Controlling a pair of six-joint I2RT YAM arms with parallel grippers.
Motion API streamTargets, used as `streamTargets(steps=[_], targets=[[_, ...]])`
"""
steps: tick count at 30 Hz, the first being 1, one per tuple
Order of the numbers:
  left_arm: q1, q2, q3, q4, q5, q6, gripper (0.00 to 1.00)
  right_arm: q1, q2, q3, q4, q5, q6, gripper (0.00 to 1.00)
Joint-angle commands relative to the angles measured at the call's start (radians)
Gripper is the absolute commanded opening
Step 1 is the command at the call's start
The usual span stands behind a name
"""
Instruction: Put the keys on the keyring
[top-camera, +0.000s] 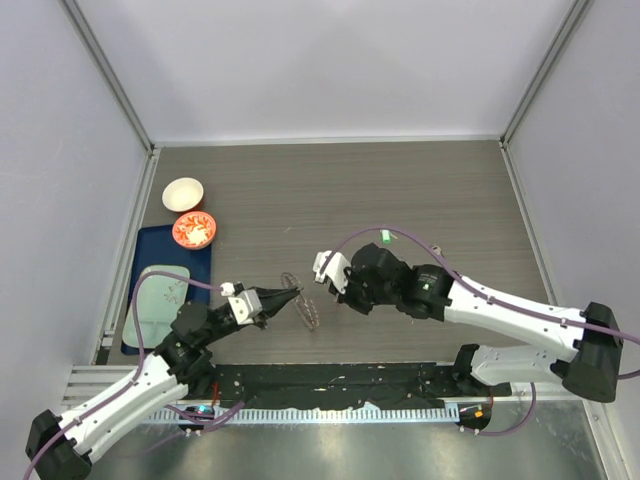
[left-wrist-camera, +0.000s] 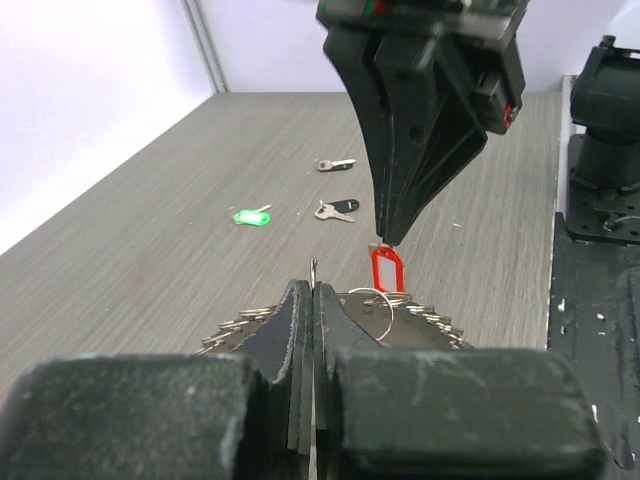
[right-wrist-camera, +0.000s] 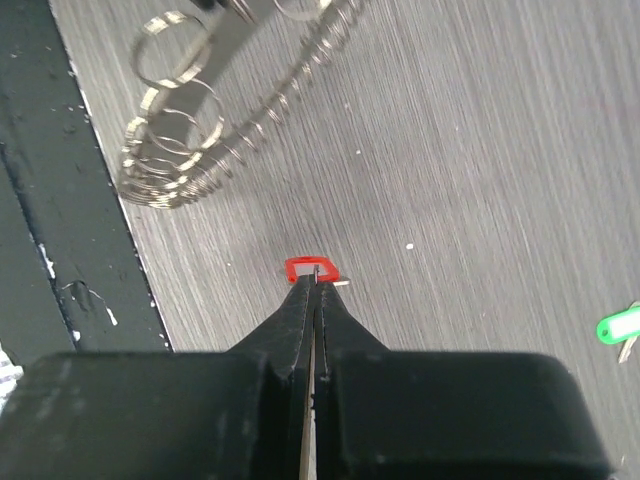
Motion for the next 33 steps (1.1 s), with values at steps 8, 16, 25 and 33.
streamTargets(steps=[8, 16, 25, 33], targets=[[-0.007, -0.09, -0.014, 0.009, -0.133, 0.007, 0.0, -0.153, 0.21, 0.134, -0.166, -0.021, 0.09, 0.01], [-0.008, -0.085, -0.013, 0.002, -0.147, 0.011, 0.0, -0.233, 0.439, 0.268, -0.312, -0.028, 0.032, 0.01], [-0.01, -0.081, -0.011, 0.0, -0.142, 0.011, 0.0, -0.267, 0.754, 0.515, -0.401, -0.041, -0.02, 0.01], [-0.014, -0.085, -0.011, 0.0, -0.136, 0.013, 0.0, -0.268, 0.92, 0.679, -0.475, -0.012, -0.043, 0.01]])
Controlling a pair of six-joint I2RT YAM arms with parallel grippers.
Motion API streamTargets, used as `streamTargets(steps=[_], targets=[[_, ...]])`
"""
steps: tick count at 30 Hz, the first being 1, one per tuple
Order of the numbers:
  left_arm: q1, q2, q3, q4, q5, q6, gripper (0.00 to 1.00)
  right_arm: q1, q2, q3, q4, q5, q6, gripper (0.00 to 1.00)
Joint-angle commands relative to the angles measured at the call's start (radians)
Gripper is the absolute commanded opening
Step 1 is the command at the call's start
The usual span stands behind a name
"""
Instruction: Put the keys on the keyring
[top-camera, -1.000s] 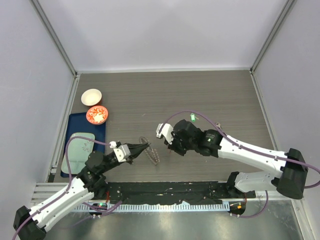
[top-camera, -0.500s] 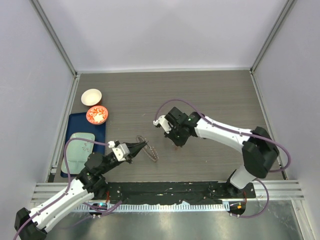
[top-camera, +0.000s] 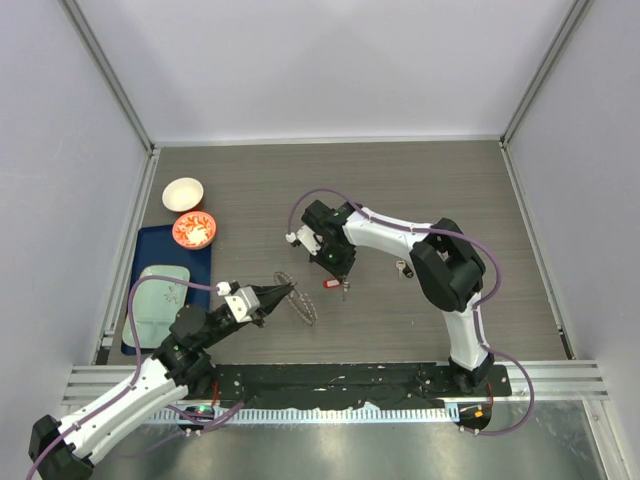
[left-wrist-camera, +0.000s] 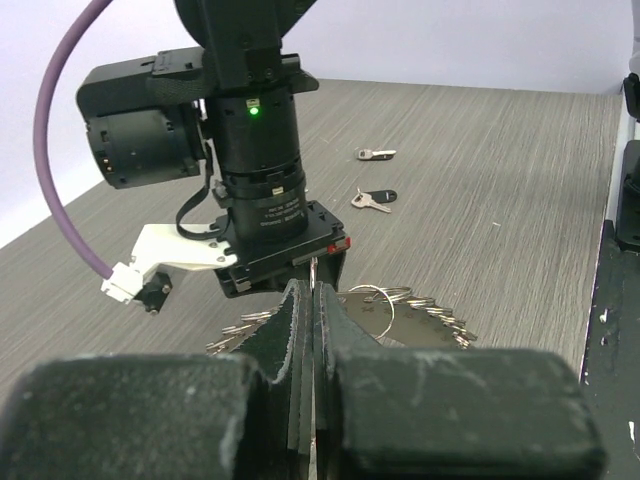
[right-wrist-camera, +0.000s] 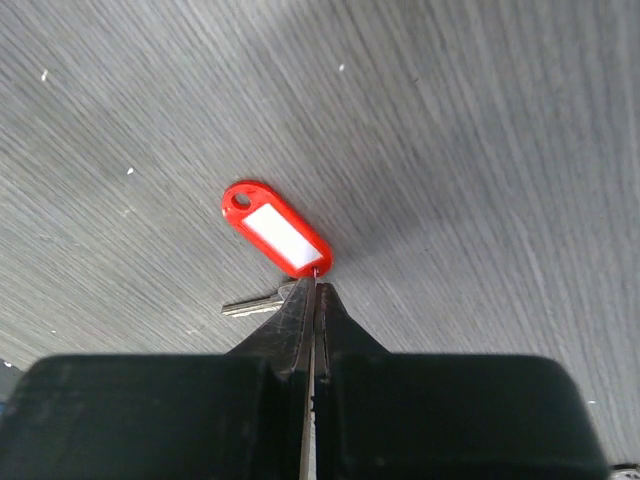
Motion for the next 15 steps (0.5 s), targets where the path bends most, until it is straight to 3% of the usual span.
streamTargets(steps=[1, 5, 11, 15], targets=[[-0.01, -0.004, 0.012, 0.057, -0.002, 0.014, 0.0, 0.001, 0.033, 0.091, -0.067, 0.031, -0.029, 0.01], [-0.01, -0.001, 0.013, 0.056, 0.005, 0.014, 0.0, 0.001, 0.051, 0.116, -0.072, 0.039, -0.033, 0.02], [-0.011, -0.001, 0.013, 0.057, 0.005, 0.014, 0.0, 0.003, 0.073, 0.122, -0.072, 0.045, -0.032, 0.12], [-0.011, 0.007, 0.015, 0.06, 0.009, 0.012, 0.0, 0.003, 0.074, 0.125, -0.067, 0.04, -0.029, 0.26]])
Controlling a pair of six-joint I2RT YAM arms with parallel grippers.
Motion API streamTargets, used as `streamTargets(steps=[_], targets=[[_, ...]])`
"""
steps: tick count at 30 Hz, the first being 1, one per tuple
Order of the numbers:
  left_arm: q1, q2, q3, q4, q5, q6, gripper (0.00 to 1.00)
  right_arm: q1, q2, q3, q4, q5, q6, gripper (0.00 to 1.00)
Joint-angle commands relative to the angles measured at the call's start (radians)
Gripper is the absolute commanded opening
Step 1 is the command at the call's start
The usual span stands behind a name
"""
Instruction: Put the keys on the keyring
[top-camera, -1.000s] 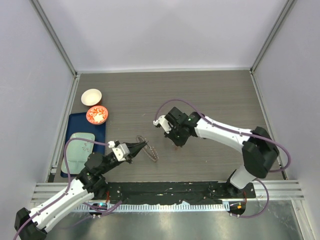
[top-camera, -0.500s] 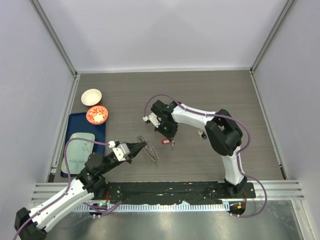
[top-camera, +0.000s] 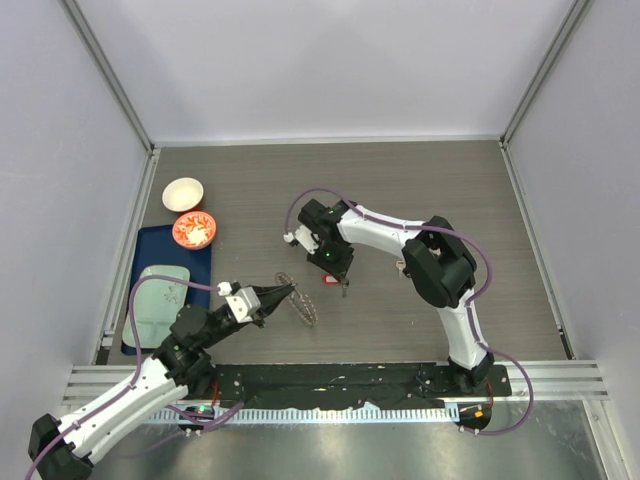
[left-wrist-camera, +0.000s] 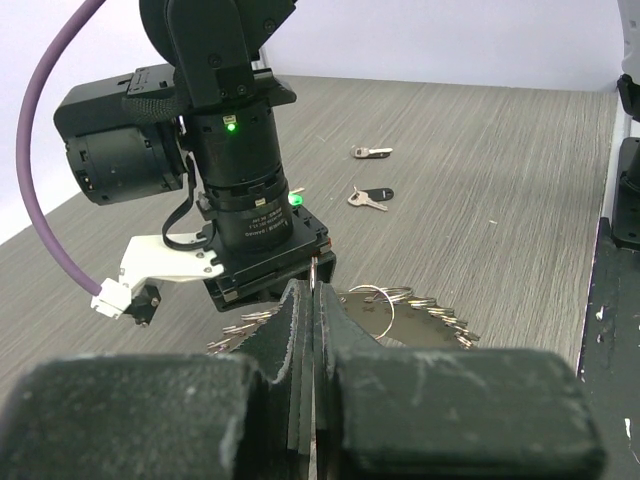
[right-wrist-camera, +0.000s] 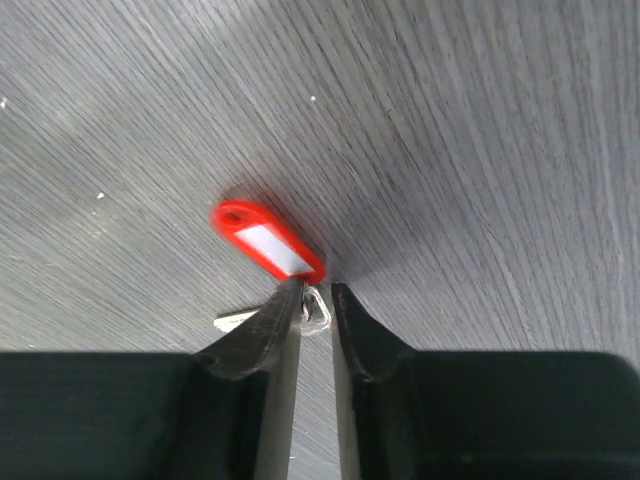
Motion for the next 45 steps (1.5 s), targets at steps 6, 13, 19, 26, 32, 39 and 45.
streamTargets(steps=[6, 13, 19, 26, 32, 39, 45], targets=[[-0.005, 0.004, 0.013, 0.063, 0.015, 0.012, 0.0, 0.006, -0.045, 0.049, -0.003, 0.001, 0.012, 0.44], [-0.005, -0.005, 0.012, 0.066, 0.021, 0.006, 0.0, 0.006, -0.235, -0.081, 0.166, -0.013, 0.078, 0.48], [-0.006, -0.013, 0.007, 0.069, 0.016, 0.007, 0.0, 0.006, -0.485, -0.441, 0.557, 0.004, 0.163, 0.45], [-0.006, -0.003, 0.007, 0.079, 0.021, 0.007, 0.0, 0.006, -0.747, -0.999, 1.248, -0.017, 0.231, 0.43], [-0.006, 0.003, 0.007, 0.082, 0.019, 0.007, 0.0, -0.002, -0.726, -1.231, 1.711, 0.041, 0.249, 0.4], [-0.008, 0.007, 0.007, 0.08, 0.019, 0.009, 0.0, -0.037, -0.615, -1.29, 1.931, -0.023, 0.283, 0.35], [-0.008, 0.017, 0.01, 0.085, 0.027, 0.009, 0.0, -0.054, -0.606, -1.282, 1.922, -0.034, 0.26, 0.31]])
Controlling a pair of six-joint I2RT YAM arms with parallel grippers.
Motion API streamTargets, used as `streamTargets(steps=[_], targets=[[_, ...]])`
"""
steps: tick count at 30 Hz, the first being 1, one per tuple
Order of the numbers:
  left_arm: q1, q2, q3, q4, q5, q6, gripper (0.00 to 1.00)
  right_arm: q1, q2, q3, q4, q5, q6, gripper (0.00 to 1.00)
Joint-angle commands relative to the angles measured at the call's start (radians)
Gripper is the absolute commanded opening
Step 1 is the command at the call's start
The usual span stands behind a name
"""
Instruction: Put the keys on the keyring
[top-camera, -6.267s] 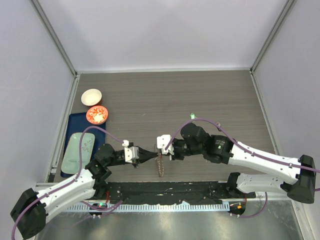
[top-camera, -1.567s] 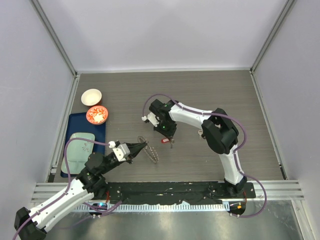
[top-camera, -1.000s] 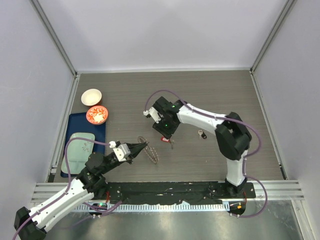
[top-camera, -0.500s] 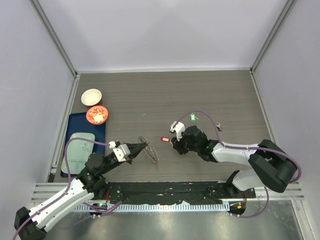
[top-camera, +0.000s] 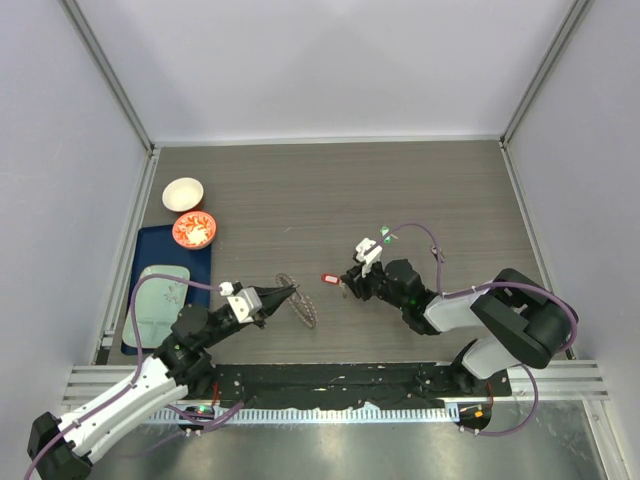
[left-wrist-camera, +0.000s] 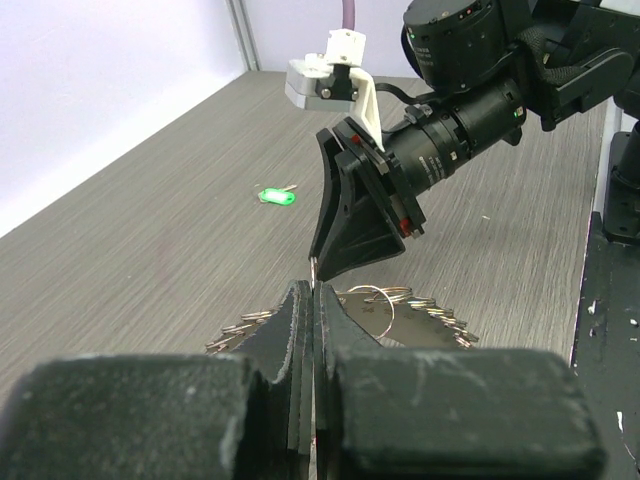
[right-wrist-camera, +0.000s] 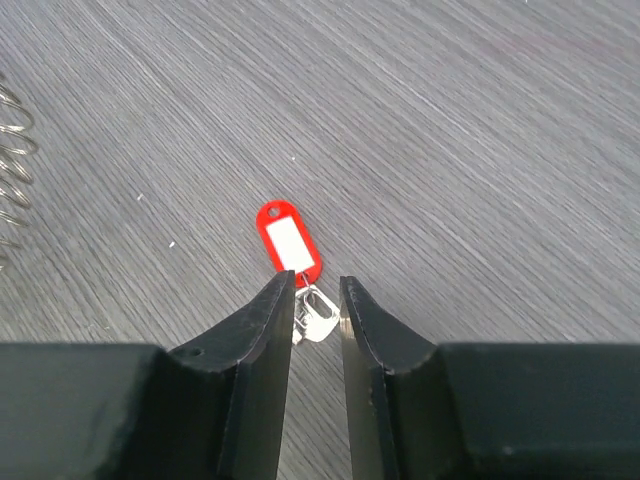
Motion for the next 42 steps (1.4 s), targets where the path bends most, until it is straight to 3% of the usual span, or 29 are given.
streamTargets(steps=[1, 42], targets=[[-0.004, 0.007, 0.01, 0.081, 0.016, 0.01, 0.0, -0.016, 0.011, 0.007, 0.116, -0.027, -0.008, 0.31], [-0.002, 0.04, 0.013, 0.098, 0.029, 0.007, 0.0, -0.039, 0.137, 0.034, 0.143, -0.109, -0.054, 0.25]])
